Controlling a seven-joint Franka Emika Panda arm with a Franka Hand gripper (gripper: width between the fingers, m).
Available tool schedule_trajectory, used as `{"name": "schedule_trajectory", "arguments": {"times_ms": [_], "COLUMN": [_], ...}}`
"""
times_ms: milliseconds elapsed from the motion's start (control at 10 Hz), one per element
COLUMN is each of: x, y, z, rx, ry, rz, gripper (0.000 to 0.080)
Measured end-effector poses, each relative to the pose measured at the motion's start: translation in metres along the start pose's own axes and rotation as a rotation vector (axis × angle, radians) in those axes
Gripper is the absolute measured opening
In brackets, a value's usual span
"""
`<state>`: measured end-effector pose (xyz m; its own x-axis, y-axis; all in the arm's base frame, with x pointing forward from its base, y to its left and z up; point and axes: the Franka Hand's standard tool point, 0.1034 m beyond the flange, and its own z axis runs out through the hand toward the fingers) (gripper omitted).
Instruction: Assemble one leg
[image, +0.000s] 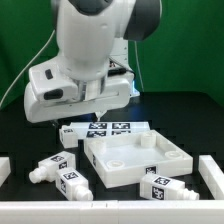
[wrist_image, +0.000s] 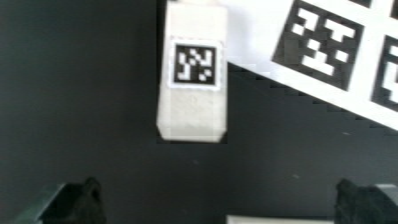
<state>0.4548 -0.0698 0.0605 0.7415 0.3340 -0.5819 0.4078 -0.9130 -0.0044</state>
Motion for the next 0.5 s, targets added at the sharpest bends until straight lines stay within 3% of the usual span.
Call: {"name": "schedule_trajectory", "arguments": {"times_ms": [200, 500], "x": [-0.0121, -0.0078], "y": [0.0133, 0.0047], "z": [-0.0016, 0.0023], "rx": [0.008, 0.009], "ry": [0.018, -0.022], "rz": [-0.033, -0.047], "gripper": [0.0649, 0.0649]}}
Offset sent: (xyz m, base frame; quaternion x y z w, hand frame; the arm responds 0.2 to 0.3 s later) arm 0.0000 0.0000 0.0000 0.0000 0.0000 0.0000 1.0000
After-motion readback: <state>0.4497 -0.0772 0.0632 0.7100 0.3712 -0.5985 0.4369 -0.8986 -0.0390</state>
